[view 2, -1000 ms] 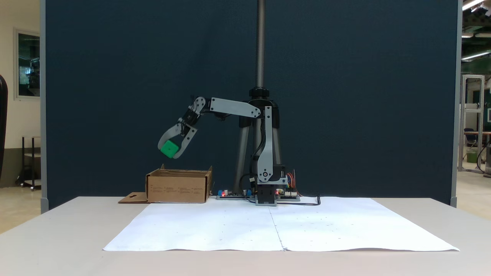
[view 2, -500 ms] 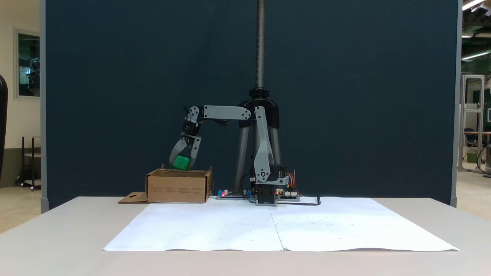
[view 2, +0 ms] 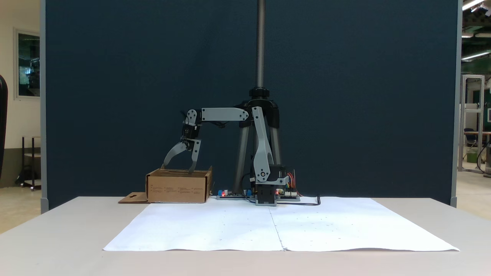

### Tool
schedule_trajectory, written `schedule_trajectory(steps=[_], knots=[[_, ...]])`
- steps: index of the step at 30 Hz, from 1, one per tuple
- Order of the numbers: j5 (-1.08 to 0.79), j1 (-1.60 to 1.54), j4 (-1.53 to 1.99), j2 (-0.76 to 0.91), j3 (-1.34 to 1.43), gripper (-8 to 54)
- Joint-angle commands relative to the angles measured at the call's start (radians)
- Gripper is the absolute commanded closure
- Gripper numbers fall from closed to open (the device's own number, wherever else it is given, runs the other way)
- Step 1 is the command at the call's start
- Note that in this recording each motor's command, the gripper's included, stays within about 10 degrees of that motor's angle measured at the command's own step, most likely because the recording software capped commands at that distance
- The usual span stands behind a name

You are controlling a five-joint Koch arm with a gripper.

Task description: Grasp a green dice and put it in the bin.

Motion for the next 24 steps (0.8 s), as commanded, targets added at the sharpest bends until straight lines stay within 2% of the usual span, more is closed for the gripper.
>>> schedule_trajectory(steps=[1, 8, 14, 24], knots=[[-0.107, 0.003, -0.015, 0.014, -0.031, 1.2], [-0.074, -0.029, -0.077, 0.025, -0.032, 1.8], [0.245, -0.187, -0.296, 0.189, -0.037, 2.5], [0.437, -0.540, -0.296, 0.407, -0.063, 2.5]])
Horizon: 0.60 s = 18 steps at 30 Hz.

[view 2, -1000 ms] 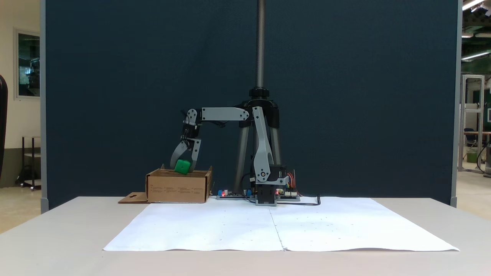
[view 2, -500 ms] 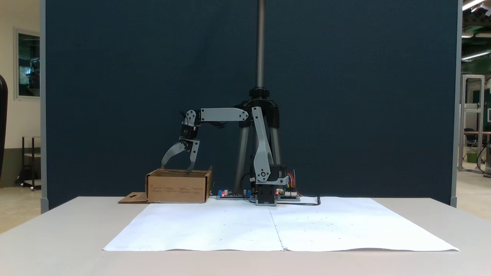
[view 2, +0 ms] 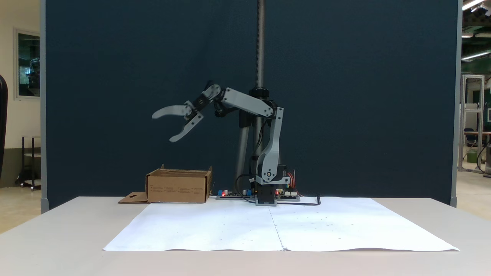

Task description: Grasp a green dice and put it in the bin.

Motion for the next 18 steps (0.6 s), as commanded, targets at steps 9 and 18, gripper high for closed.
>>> schedule_trajectory(steps=[9, 18], knots=[[0.098, -0.488, -0.066, 0.100, -0.057, 2.4], [0.095, -0.900, -0.064, 0.129, 0.008, 1.9]])
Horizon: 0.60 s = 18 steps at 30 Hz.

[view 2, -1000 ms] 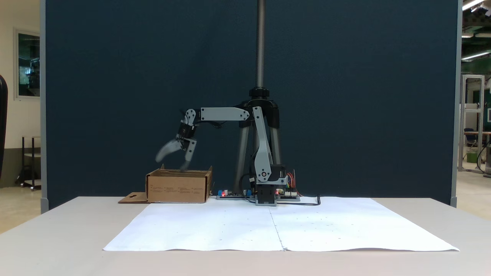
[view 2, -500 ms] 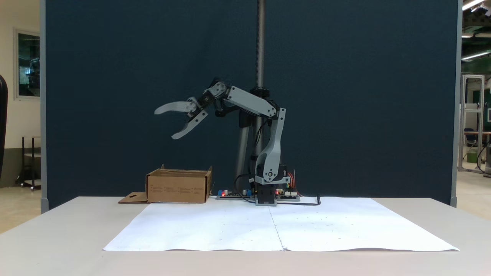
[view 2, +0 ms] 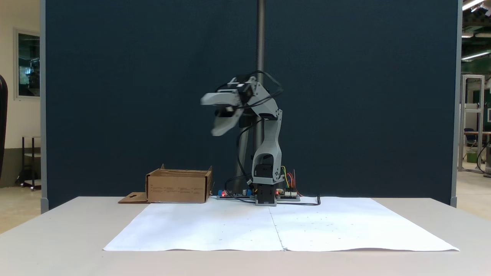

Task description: Grasp a green dice and put it in the bin.

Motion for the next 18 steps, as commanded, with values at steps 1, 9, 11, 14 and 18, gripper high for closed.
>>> schedule_trajectory(steps=[1, 9, 11, 14, 18], knots=[[0.071, -0.083, -0.064, 0.055, 0.020, 1.9], [0.074, -0.448, -0.069, 0.179, 0.239, 1.7], [0.074, -0.495, -0.106, 0.202, 0.288, 1.5], [0.074, -0.522, -0.199, 0.255, 0.387, 1.6], [0.074, -0.522, -0.276, 0.337, 0.541, 1.7]])
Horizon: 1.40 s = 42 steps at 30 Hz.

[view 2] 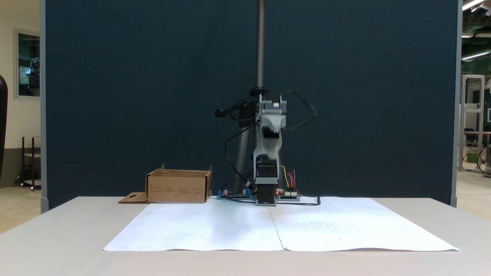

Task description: Grasp a green dice and put it in the bin.

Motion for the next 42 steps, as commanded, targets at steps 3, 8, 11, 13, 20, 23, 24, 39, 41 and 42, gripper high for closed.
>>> schedule_trajectory(steps=[3, 8, 11, 13, 20, 23, 24, 39, 41, 42], knots=[[0.075, -0.020, -0.189, 0.118, 0.146, 0.7], [0.072, -0.008, -0.360, 0.164, 0.370, -0.4], [0.063, -0.003, -0.474, 0.169, 0.520, -0.3], [0.052, -0.003, -0.535, 0.178, 0.604, -0.2], [0.057, 0.005, -0.751, 0.222, 0.790, -0.1], [0.057, 0.005, -0.853, 0.247, 0.861, -0.1], [0.058, 0.005, -0.883, 0.252, 0.882, -0.2], [0.049, -0.005, -1.386, 0.279, 1.181, -0.1], [0.044, -0.006, -1.445, 0.279, 1.195, -0.1], [0.040, -0.003, -1.469, 0.279, 1.201, -0.1]])
